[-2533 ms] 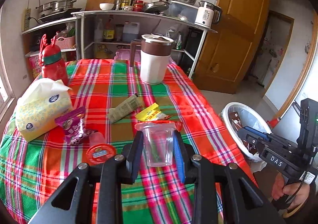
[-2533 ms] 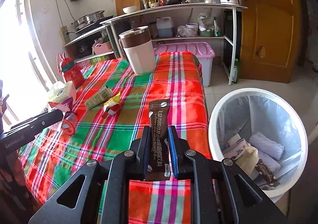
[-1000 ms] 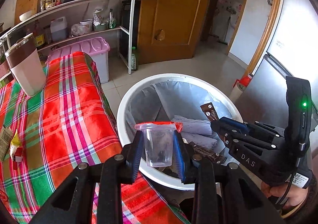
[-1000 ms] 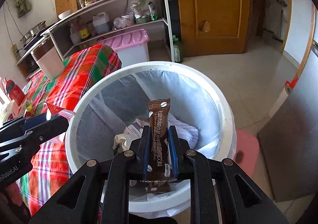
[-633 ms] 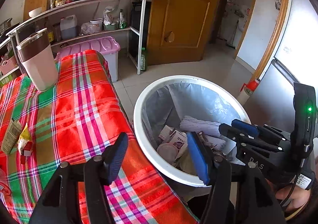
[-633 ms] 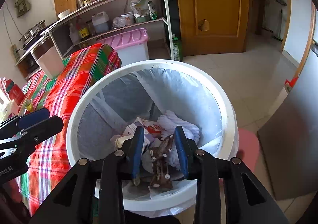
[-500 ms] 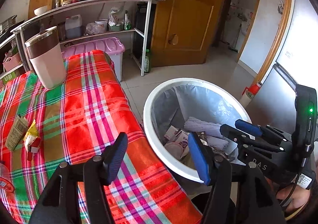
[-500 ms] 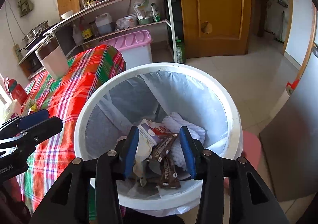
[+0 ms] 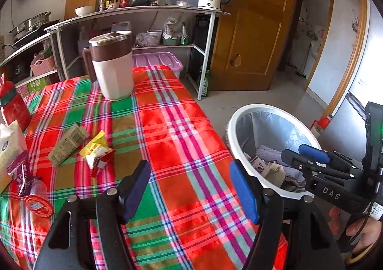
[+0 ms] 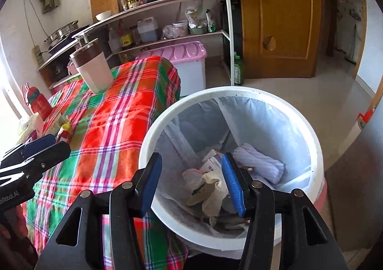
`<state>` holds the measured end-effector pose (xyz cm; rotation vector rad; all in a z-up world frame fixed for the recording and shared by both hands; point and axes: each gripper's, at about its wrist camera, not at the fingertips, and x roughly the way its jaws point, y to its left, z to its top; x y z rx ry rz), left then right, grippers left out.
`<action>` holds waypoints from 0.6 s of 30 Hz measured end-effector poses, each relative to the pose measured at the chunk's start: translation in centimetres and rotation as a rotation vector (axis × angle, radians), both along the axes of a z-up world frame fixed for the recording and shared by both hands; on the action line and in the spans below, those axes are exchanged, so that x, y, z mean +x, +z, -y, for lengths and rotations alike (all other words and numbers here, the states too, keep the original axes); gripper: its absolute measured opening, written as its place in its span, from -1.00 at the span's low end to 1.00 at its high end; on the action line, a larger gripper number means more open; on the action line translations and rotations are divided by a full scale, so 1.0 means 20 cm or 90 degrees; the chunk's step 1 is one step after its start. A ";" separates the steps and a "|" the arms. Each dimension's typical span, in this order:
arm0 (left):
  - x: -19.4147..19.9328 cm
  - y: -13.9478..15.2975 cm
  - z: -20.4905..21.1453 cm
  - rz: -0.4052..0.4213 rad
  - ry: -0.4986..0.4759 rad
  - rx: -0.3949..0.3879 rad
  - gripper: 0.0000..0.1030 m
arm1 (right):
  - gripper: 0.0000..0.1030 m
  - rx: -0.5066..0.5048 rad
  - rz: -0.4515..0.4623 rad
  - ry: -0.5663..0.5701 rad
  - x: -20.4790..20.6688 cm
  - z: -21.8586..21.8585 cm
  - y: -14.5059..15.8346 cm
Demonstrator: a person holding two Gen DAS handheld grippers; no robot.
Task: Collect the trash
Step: 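Move both open tools back over the table items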
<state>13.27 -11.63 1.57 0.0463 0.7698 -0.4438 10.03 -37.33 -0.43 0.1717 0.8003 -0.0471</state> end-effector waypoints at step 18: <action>0.02 -0.04 -0.77 0.003 0.203 -0.014 0.43 | 0.16 0.008 0.010 0.132 0.17 -0.49 0.02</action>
